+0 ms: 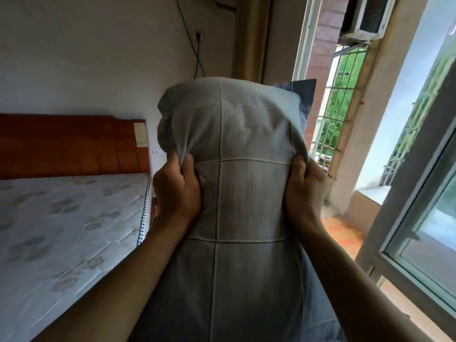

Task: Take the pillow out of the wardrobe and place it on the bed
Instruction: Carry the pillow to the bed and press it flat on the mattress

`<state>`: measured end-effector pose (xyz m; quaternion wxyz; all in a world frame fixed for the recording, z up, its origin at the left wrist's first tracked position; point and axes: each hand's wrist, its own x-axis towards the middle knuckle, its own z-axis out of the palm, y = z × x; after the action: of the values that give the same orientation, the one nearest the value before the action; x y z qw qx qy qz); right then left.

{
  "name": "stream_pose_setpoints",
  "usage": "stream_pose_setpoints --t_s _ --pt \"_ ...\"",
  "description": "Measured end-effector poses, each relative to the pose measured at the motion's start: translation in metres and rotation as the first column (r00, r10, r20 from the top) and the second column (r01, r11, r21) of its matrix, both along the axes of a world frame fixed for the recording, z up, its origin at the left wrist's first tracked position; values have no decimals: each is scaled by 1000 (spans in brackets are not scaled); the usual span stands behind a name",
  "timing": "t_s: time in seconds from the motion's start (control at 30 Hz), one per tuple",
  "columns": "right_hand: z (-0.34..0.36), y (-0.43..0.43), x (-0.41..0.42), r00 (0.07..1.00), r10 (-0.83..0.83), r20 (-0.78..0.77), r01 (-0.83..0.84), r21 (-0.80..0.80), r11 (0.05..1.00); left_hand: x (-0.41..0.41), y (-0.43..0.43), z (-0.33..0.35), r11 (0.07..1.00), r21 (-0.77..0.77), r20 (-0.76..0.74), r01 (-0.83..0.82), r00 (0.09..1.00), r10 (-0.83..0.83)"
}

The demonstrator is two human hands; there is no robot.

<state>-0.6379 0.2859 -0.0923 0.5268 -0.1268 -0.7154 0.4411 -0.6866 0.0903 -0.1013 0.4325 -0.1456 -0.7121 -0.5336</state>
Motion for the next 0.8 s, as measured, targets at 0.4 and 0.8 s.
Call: stream_pose_setpoints --t_s 0.4,0.8 --pt "-25 26 -207 954 298 18 -297 -42 954 -161 16 -20 943 -101 -19 -317 948 316" --pt "-18 -1 -409 803 594 52 -595 -8 804 -297 -2 -21 816 -95 58 -570 816 576"
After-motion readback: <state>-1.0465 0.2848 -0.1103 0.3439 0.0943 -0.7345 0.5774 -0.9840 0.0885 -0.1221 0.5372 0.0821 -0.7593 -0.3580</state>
